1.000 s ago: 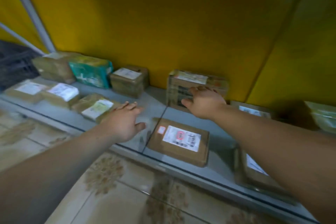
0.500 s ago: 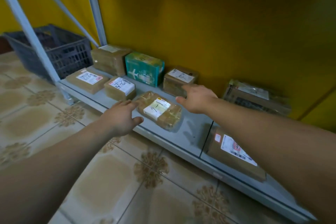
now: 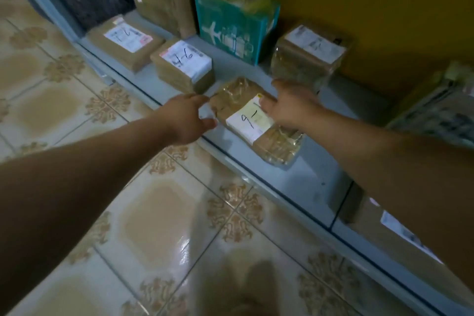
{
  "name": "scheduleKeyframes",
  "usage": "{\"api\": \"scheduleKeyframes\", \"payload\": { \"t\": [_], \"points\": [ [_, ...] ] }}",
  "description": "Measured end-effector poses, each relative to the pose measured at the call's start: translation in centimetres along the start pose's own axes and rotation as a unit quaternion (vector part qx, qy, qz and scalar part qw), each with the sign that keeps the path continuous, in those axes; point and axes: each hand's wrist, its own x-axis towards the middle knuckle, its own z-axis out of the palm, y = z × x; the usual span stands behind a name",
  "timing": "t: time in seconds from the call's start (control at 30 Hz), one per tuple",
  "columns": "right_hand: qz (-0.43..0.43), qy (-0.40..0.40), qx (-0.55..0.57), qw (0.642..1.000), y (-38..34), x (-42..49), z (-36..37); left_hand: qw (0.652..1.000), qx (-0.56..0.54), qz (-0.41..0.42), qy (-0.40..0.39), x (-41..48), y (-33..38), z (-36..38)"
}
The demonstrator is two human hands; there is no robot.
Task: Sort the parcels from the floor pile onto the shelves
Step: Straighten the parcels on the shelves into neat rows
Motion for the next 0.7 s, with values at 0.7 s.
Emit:
{"api": "scheduleKeyframes", "payload": {
  "t": [0.7],
  "points": [
    [0.213, 0.074, 0.03, 0.974, -2.0, 0.1, 1.7, 0.976, -0.122, 0.17, -0.058, 12.5, -3.2, 2.3]
  ]
}}
